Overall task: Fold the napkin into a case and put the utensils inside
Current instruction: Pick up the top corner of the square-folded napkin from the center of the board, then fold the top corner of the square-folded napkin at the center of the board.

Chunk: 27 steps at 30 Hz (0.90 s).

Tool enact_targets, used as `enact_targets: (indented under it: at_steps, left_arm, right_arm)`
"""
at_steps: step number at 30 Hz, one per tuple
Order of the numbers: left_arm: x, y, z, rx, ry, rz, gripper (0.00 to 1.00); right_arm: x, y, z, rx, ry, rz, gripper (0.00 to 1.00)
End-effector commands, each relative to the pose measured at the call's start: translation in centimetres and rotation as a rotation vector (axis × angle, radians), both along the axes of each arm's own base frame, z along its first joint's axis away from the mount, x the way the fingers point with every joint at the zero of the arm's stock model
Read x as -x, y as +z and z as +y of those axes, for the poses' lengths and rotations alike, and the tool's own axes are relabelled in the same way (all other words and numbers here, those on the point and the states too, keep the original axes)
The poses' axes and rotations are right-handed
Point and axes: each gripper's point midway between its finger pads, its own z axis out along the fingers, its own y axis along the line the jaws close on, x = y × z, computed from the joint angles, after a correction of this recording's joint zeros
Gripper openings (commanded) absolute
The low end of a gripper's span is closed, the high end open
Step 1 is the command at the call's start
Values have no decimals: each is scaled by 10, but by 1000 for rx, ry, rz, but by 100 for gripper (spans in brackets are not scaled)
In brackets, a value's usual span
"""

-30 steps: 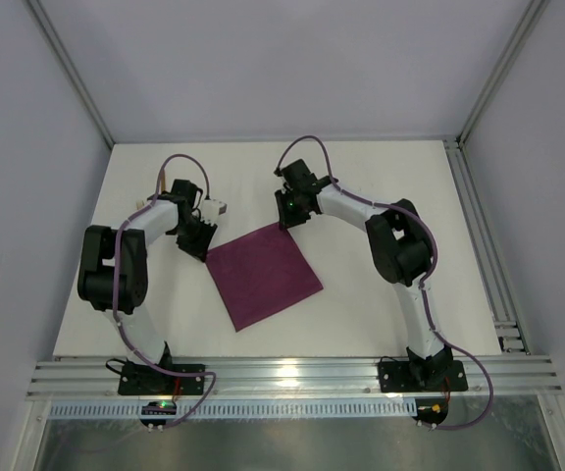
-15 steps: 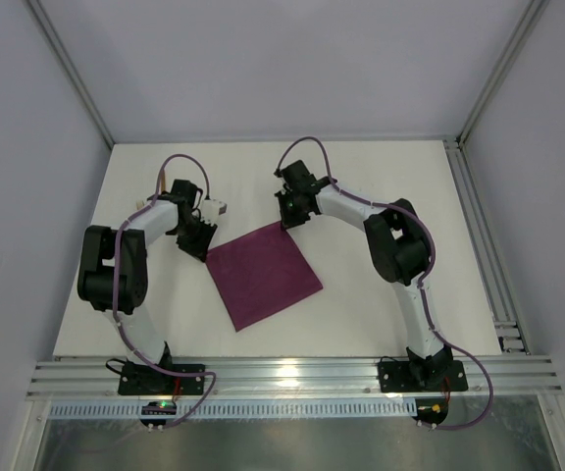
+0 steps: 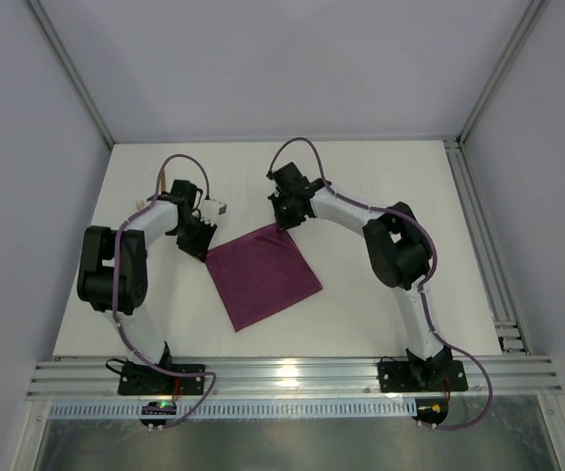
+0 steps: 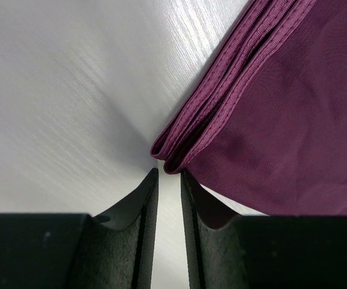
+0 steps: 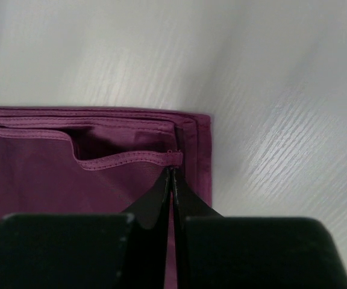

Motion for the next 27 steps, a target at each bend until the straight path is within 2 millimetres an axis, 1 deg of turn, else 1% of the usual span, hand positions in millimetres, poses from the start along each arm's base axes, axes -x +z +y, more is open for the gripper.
enact_targets:
  at_steps: [1,3,4,5,8,10,12,14,15,16,17,18,19,20,21,22,25,26,27]
  left_arm:
    - [6,-2,-3,18,-9,5,23]
    - [5,-1,-2,15,-10,1,23]
    - [6,-2,-3,15,-8,3,23]
    - [6,-1,-2,15,-8,2,23]
    - [6,-1,-2,14,-8,0,23]
    - [6,-1,-2,12,-7,1,23]
    - [6,-1,-2,11,-7,1,23]
    - [6,-1,-2,11,-7,0,23]
    - [5,-2,-2,11,-6,0,23]
    - [5,-2,-1,8,-8,-3,23]
    - [4,-2,-1,8,-8,-6,23]
    - [4,-2,-1,8,-9,-6,23]
    - [4,-2,-1,8,-8,-7,22]
    - [5,-2,-2,10,-8,-5,22]
    - [4,-3,-1,9,-10,-6,22]
    - [4,-3,-1,8,-9,-6,23]
    - [3,-3,-1,7,-9,-11,23]
    - [3,-4,-1,7,-6,-7,22]
    - [4,-4,-1,8,-6,-5,22]
  right_arm:
    - [0,57,7,-12,21,-118,4]
    - [3,61,5,-1,25,-129,4]
    - [1,64,2,21,9,-151,4]
    - [5,69,4,20,17,-160,4]
    - [14,69,5,34,29,-161,4]
    - [19,74,6,38,40,-172,4]
    - [31,78,11,40,65,-181,4]
    - [43,81,21,17,96,-184,4]
    - [57,80,27,13,124,-179,4]
    - [63,80,32,5,138,-181,4]
    - [72,74,34,6,158,-168,4]
    - [80,73,38,-3,172,-160,4]
    - [92,78,49,-31,201,-172,4]
    - [100,77,54,-44,219,-163,4]
    - [116,69,59,-58,257,-130,4]
    - [130,69,70,-73,290,-129,4]
    - [156,60,80,-84,345,-108,4]
    - [172,52,84,-82,373,-90,4]
    - [179,50,87,-92,384,-83,4]
